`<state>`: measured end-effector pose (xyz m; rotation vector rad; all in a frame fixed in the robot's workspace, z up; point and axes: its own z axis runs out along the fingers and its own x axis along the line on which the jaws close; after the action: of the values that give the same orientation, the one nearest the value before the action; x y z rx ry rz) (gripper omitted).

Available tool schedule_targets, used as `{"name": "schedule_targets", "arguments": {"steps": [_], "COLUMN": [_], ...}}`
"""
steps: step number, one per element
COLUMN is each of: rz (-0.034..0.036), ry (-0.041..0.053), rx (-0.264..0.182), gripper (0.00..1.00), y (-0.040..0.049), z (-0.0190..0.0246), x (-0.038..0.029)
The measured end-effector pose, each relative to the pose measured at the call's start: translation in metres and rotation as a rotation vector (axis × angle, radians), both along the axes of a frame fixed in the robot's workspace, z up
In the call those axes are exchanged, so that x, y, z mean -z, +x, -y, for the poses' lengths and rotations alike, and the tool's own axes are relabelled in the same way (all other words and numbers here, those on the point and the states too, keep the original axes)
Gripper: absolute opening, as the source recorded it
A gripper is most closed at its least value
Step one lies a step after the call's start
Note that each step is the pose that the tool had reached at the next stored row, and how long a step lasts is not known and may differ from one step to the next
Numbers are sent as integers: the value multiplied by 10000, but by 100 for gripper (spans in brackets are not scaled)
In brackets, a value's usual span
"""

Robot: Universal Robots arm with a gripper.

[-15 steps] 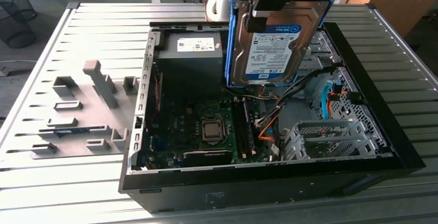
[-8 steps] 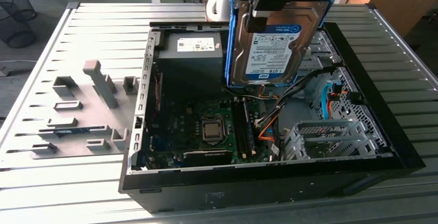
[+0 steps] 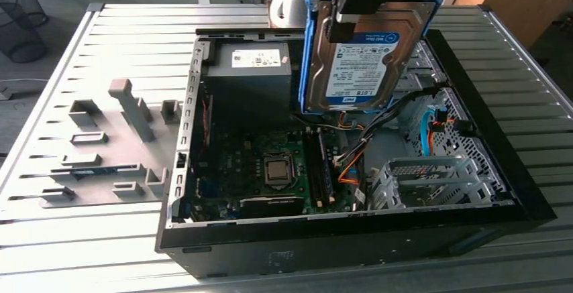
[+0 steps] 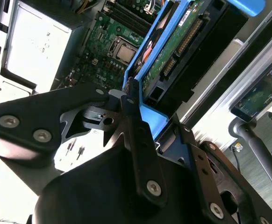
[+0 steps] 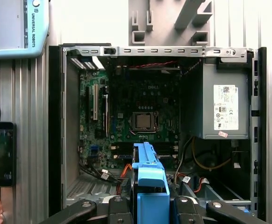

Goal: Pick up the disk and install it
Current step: 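Insert the disk into the insertion slot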

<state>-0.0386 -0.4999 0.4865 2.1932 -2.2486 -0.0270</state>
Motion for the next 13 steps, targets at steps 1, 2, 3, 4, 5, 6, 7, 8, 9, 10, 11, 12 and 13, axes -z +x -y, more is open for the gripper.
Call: {"name": "schedule_targets", "arguments": {"steps": [1, 2, 3, 4, 5, 6, 7, 8, 9, 10, 11, 12, 13], "rz": [0, -1, -1, -1, -1, -1, -1, -1, -1, -1, -1, -1, -1], "ry": [0, -1, 0, -1, 0, -1, 0, 1, 1, 0, -2, 0, 0], "rx": [0, 0, 0, 0, 1, 0, 0, 0, 0, 0, 0, 0, 0], "gripper": [36, 36, 36, 36, 36, 36, 36, 36, 36, 36, 36, 36, 36], "y": [12, 24, 32, 35, 35, 36, 36, 36, 36, 36, 36, 36, 36], "z": [0, 0, 0, 1, 6, 18, 40, 69, 102, 140, 173, 205, 232], "x": [0, 0, 0, 0, 0, 0, 1, 2, 2, 3, 3, 4, 5]}}
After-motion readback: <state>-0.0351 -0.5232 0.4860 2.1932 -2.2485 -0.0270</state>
